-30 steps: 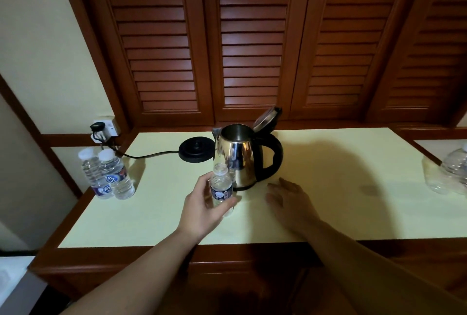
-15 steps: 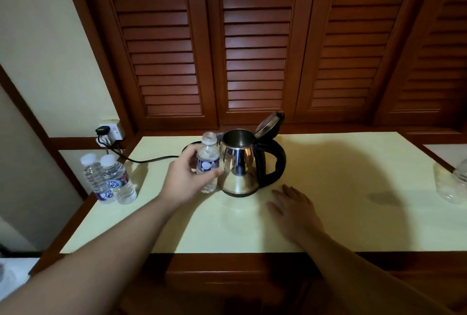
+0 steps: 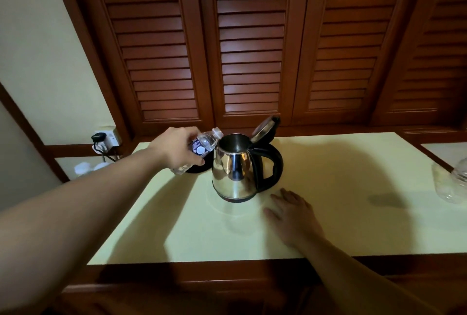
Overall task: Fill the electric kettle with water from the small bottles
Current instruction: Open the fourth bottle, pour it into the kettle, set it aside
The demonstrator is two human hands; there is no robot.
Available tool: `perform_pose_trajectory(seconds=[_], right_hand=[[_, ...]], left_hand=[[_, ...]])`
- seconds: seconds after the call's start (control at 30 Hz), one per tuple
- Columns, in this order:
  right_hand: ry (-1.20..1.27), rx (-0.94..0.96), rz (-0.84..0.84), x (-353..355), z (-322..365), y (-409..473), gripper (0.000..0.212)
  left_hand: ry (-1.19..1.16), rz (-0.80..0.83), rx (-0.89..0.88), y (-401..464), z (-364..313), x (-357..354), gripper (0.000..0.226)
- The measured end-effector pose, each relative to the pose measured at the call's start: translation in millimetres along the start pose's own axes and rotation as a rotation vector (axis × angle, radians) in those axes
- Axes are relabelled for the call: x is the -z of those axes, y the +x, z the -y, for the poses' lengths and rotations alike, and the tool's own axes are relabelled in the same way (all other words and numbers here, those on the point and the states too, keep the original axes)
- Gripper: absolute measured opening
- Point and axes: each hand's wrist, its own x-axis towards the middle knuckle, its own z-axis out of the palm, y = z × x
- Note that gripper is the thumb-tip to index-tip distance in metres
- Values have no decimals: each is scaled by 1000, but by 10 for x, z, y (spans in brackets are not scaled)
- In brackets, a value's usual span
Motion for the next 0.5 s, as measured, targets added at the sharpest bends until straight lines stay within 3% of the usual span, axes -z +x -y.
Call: perform_pose_trajectory(seconds=[0.5], right_hand=[[8, 2, -10, -5, -10, -5, 62]], left_hand=[[147, 120, -96, 184, 41, 261, 72]])
